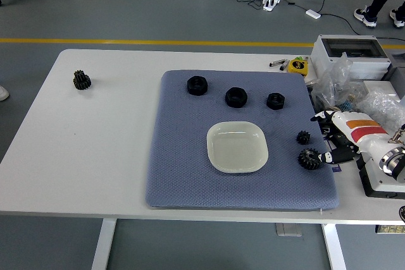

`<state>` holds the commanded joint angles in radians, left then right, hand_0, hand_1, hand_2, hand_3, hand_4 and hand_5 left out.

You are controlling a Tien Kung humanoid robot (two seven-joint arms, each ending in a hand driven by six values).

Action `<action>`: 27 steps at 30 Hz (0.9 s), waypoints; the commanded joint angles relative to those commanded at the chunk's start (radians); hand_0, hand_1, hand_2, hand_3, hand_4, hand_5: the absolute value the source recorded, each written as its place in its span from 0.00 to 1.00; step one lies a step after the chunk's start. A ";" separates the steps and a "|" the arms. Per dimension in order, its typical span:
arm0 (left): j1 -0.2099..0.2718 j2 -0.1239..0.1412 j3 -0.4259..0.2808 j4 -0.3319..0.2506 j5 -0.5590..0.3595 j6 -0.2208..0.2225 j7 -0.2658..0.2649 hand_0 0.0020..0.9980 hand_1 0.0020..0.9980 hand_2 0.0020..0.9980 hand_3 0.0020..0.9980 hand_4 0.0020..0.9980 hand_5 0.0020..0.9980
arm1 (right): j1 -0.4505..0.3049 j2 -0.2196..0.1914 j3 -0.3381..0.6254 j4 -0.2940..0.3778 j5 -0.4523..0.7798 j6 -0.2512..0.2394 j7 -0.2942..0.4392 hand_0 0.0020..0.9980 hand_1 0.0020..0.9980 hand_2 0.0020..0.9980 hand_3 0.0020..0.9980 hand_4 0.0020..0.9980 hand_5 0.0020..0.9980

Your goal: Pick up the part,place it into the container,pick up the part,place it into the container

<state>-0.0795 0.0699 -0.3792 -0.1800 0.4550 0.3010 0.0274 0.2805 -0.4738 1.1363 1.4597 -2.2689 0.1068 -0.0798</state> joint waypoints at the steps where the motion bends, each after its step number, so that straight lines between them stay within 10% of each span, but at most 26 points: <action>1: 0.000 0.000 0.000 0.000 0.001 0.000 0.000 0.67 0.70 0.64 0.56 0.60 0.49 | 0.008 -0.003 -0.011 -0.009 0.000 0.000 0.000 0.68 0.68 0.72 0.73 1.00 0.34; 27: -0.006 0.002 0.040 0.000 -0.037 0.001 -0.006 0.67 0.70 0.64 0.56 0.60 0.49 | 0.089 -0.017 -0.170 -0.089 0.032 0.021 0.012 0.64 0.66 0.70 0.65 1.00 0.38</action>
<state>-0.0859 0.0722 -0.3393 -0.1800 0.4178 0.3025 0.0214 0.3698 -0.4904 0.9658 1.3711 -2.2365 0.1276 -0.0680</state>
